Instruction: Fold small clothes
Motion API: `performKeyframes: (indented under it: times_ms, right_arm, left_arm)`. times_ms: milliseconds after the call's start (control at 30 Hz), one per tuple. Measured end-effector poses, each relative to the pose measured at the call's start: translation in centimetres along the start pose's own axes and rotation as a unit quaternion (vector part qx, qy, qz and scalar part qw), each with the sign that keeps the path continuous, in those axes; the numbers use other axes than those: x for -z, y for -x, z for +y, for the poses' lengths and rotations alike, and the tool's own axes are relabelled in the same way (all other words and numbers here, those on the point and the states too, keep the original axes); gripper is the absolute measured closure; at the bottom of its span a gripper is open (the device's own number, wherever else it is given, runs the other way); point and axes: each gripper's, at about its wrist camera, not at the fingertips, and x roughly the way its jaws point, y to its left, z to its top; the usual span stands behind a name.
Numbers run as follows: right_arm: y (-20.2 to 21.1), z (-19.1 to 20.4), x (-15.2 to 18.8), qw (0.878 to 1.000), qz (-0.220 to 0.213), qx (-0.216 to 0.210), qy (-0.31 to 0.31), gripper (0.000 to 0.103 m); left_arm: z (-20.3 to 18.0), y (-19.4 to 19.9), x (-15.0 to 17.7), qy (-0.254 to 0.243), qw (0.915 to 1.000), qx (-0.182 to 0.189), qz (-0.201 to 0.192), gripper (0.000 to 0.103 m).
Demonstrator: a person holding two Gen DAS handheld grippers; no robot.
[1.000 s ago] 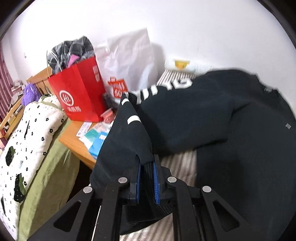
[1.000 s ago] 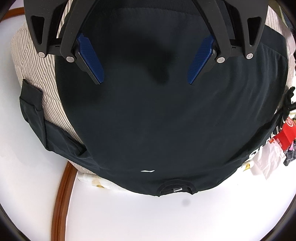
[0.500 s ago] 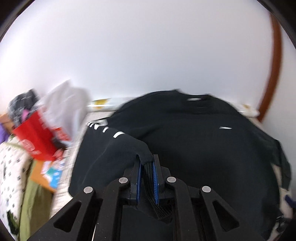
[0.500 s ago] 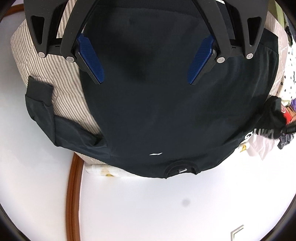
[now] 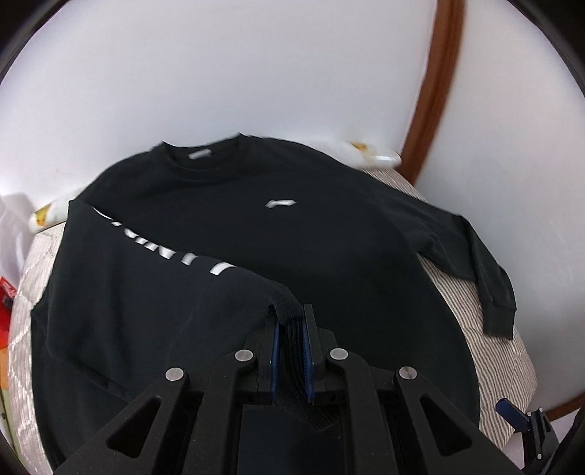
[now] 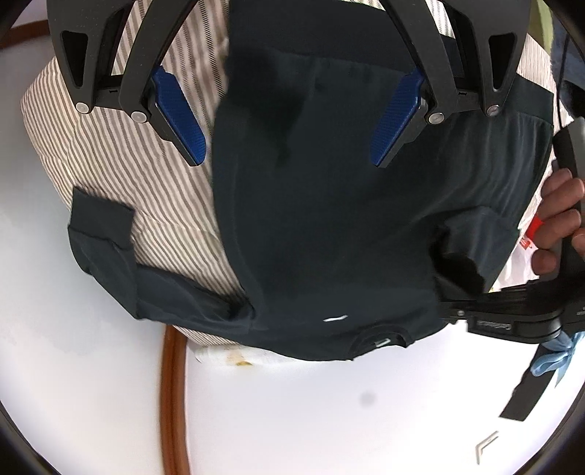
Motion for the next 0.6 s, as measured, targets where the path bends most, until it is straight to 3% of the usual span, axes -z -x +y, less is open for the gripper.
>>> performKeyframes:
  times_ms: [200, 300, 367, 467, 600]
  right_arm:
    - [0.1, -0.2, 0.3, 1.000, 0.006, -0.004, -0.007, 0.012]
    - [-0.3, 0.9, 0.0, 1.000, 0.009, -0.021, -0.002, 0.012]
    - [-0.7, 2.2, -0.4, 0.999, 0.009, -0.036, 0.008, 0.012]
    - [-1.6, 4.1, -1.4, 0.998, 0.007, -0.058, 0.021, 0.012]
    - [-3.9, 5.7, -3.2, 0.996, 0.017, -0.084, 0.012, 0.012]
  left_arm:
    - [0.5, 1.1, 0.6, 0.003, 0.9998, 0.022, 0.000, 0.084]
    - [3.3, 2.2, 0.7, 0.015, 0.9997, 0.012, -0.016, 0.062]
    - [6.0, 3.9, 1.5, 0.027, 0.9990, -0.004, -0.034, 0.041]
    - [10.3, 5.6, 2.9, 0.044, 0.9971, -0.040, -0.047, 0.041]
    - [16.2, 6.3, 5.9, 0.067, 0.9923, -0.101, -0.029, 0.040]
